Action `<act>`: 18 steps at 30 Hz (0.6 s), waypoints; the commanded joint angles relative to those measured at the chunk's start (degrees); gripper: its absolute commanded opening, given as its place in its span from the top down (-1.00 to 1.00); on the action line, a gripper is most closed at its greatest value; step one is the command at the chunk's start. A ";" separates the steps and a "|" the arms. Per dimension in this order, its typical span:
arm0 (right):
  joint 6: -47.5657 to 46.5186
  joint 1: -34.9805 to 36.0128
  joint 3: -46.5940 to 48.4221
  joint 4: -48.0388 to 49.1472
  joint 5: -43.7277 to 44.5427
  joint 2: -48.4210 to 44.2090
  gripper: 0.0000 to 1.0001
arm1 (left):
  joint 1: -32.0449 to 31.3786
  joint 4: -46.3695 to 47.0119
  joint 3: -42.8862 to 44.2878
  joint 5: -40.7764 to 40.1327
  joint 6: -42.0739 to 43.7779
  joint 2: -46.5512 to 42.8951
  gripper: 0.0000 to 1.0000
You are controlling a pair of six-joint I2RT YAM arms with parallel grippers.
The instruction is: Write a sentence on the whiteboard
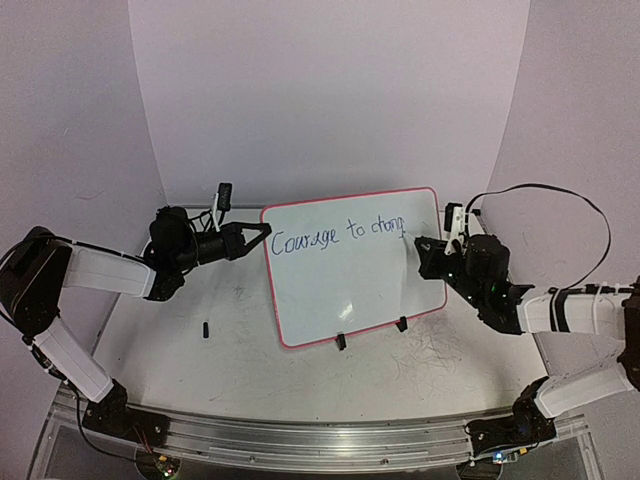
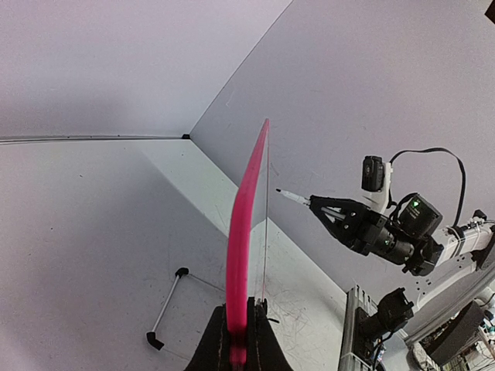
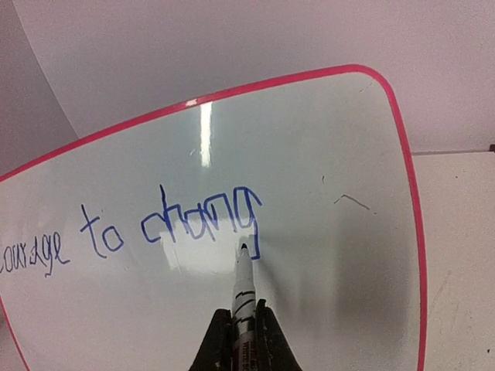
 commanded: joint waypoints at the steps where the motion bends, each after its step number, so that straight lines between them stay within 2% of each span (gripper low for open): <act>1: -0.99 -1.95 3.49 1.26 -0.15 -0.32 1.00 | -2.47 -7.04 0.88 1.44 3.85 1.00 1.00; 18: -1.03 -2.43 5.56 4.18 -0.75 5.37 1.00 | -2.56 -7.20 0.93 1.45 4.03 1.12 1.00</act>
